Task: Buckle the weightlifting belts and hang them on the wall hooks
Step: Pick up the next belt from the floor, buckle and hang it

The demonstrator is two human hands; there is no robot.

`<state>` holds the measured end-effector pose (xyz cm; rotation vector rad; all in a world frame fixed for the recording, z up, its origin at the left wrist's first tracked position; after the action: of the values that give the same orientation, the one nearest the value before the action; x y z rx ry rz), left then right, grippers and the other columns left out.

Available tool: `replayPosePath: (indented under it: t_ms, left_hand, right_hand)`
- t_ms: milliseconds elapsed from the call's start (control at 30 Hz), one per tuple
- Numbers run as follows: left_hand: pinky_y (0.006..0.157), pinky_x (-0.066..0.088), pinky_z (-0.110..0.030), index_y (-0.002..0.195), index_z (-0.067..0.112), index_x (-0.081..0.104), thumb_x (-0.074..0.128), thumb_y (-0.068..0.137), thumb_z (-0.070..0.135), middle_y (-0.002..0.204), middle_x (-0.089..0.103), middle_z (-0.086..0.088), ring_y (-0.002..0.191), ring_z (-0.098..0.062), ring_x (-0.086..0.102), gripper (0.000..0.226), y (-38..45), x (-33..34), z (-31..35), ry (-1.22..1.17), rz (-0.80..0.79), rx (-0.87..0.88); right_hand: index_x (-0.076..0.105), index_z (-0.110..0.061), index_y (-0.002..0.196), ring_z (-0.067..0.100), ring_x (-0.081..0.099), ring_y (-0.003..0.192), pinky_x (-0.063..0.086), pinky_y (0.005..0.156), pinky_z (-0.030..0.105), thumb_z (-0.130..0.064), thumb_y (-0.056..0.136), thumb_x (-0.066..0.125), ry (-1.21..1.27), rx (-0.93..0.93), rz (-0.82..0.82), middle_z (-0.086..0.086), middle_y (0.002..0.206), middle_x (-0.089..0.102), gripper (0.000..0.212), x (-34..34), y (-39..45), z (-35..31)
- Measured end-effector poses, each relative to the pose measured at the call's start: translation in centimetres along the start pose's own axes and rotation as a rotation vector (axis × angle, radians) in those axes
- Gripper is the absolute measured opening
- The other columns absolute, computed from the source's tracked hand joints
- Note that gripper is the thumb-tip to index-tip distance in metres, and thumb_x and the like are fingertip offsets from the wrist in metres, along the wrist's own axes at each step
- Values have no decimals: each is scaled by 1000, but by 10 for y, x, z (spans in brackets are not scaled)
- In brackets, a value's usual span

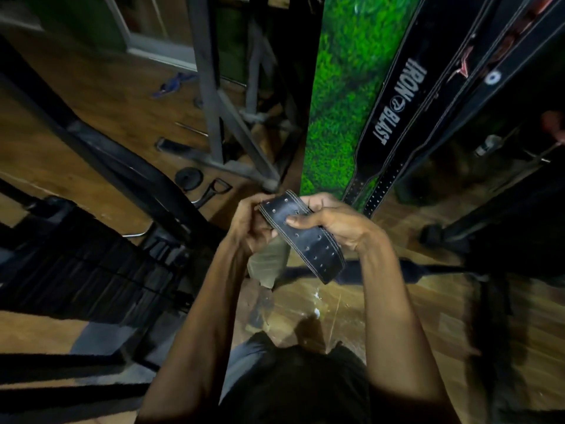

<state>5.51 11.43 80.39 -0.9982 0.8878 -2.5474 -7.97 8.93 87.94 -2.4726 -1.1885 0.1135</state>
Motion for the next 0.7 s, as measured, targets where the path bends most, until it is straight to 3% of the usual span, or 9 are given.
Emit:
replayPosePath:
  t_ms: [67,167,267,300,400,533,600,667,700]
  left_hand:
    - [73,61,-28,101,1,68,44,96,10,83,76,-10,76,-22,72,26,-2,3,21,5,-1,50]
    - [92,56,-35,103,2,69,42,94,-7,90,79,-9,96,-25,69,30,-6,14,53,67,-4,224]
    - [89,59,-32,112,-1,70,52,94,-10,102,79,-11,99,-22,73,27,-22,24,86,166,-18,461]
    - [87,60,-31,118,-5,69,55,94,-10,109,78,-14,99,-21,74,28,-31,30,95,214,-43,534]
    - [79,59,-26,121,-8,67,61,92,-10,105,79,-11,92,-17,75,30,-57,47,110,425,-75,678]
    - [74,56,-24,108,1,71,70,87,-9,89,76,-5,80,-10,70,23,-81,74,104,799,-131,754]
    - [70,56,-18,105,5,70,72,85,-8,80,77,9,75,-2,71,24,-82,77,86,878,-173,719]
    - [74,60,-26,110,3,71,75,84,-1,92,78,2,81,-9,74,27,-78,68,65,856,-157,658]
    - [81,62,-34,113,1,71,78,82,8,101,78,-7,90,-19,76,33,-74,59,56,838,-157,614]
  right_hand:
    - [71,5,117,18,73,92,59,81,23,3,90,70,-120,8,-2,18,112,76,27,1,2,-5]
    - [74,-1,117,12,72,95,55,83,21,-5,88,77,-260,11,-39,12,112,78,29,2,5,-22]
    - [75,-4,109,2,68,71,50,69,19,-26,94,73,-258,27,-30,-7,76,77,27,-1,5,-41]
    - [74,-8,106,2,69,75,51,68,18,-32,95,69,-213,32,-3,-11,74,75,26,-3,5,-44]
    - [72,-18,105,19,71,107,57,98,36,-47,94,66,-10,-2,191,-2,101,79,31,-17,11,-56]
    - [74,-24,96,19,70,93,55,99,43,-80,67,71,176,84,235,-1,93,75,63,-22,28,-70]
    - [71,-20,84,18,68,71,61,77,35,-66,71,82,253,212,227,4,80,71,49,-18,31,-63]
    - [67,-16,77,15,65,50,54,49,24,-36,86,79,299,282,206,3,64,68,24,-10,35,-49]
    - [68,-15,78,16,64,49,51,46,24,-27,87,77,281,298,206,4,64,69,18,-8,36,-41]
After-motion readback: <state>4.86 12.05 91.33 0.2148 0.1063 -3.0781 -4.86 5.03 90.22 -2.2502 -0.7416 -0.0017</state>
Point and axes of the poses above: each hand's wrist, its own y-axis towards the middle knuckle, its own x-axis out of the palm, z = x × y, the point moved 7 cm from there along y, towards the middle knuckle
